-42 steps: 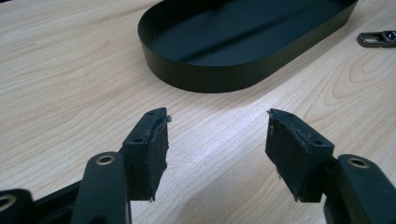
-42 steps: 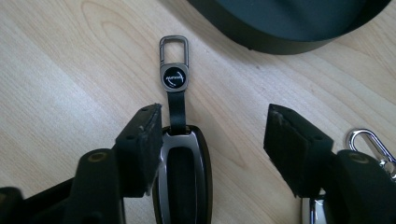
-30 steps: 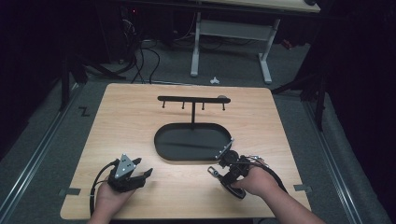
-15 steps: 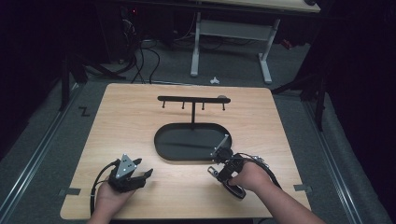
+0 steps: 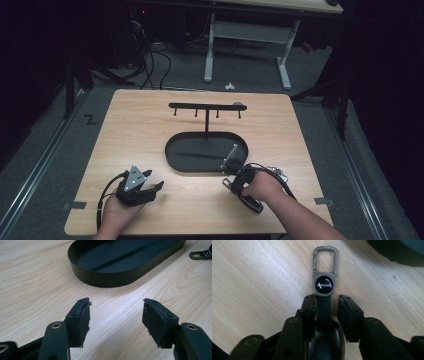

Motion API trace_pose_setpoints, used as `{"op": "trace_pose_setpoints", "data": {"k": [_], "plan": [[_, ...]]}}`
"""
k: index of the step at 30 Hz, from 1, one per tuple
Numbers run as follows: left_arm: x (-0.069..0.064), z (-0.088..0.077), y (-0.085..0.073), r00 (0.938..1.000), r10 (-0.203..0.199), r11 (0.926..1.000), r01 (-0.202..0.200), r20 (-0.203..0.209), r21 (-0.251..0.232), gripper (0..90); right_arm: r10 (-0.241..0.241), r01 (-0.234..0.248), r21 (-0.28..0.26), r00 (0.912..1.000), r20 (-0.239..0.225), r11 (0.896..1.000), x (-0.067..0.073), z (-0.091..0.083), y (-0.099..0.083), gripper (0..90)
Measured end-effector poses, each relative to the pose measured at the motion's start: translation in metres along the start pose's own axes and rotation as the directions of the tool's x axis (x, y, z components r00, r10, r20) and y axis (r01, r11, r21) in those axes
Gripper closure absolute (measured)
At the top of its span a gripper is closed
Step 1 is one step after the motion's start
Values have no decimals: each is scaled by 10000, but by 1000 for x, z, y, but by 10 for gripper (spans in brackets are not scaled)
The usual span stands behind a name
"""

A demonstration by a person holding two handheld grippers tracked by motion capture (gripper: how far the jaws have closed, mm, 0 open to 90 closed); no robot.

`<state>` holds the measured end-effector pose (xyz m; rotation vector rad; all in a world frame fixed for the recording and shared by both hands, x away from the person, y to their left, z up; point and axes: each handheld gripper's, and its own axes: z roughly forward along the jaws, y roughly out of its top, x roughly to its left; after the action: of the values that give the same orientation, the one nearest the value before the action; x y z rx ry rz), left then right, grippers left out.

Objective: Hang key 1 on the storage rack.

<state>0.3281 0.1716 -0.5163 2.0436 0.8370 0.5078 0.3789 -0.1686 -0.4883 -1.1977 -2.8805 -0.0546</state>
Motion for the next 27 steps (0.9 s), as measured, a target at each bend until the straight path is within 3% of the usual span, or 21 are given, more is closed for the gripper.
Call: {"op": "trace_pose_setpoints", "data": {"k": [1, 3, 5, 12, 21, 22, 27], "plan": [[0, 0, 0, 10000, 3, 10000, -3, 6, 1, 395, 0, 0, 0, 10000, 0, 10000, 0, 0, 0, 711], [0, 0, 0, 10000, 8, 10000, -8, 12, 13, 394, -522, 516, 264, 9984, 225, 9983, 1, 0, 3, 763], [0, 0, 0, 10000, 16, 10000, -16, 25, 26, 395, -306, 298, 415, 9994, 178, 9987, 2, 0, 4, 788], [0, -1, 0, 10000, 23, 10000, -23, 36, -10, 395, -579, 552, 768, 9978, 333, 9955, 4, 1, 8, 798], [-1, 0, 0, 10000, 67, 10000, -67, 50, 12, 395, -722, 708, 649, 9972, 193, 9954, 0, 1, 6, 803], [-1, -1, 0, 10000, 58, 10000, -58, 37, 8, 395, -528, 521, 643, 9985, 105, 9966, 0, 1, 6, 804], [-1, -1, 0, 10000, 66, 10000, -66, 45, 34, 396, -479, 482, 593, 9988, -69, 9971, 1, -3, 7, 804]]}}
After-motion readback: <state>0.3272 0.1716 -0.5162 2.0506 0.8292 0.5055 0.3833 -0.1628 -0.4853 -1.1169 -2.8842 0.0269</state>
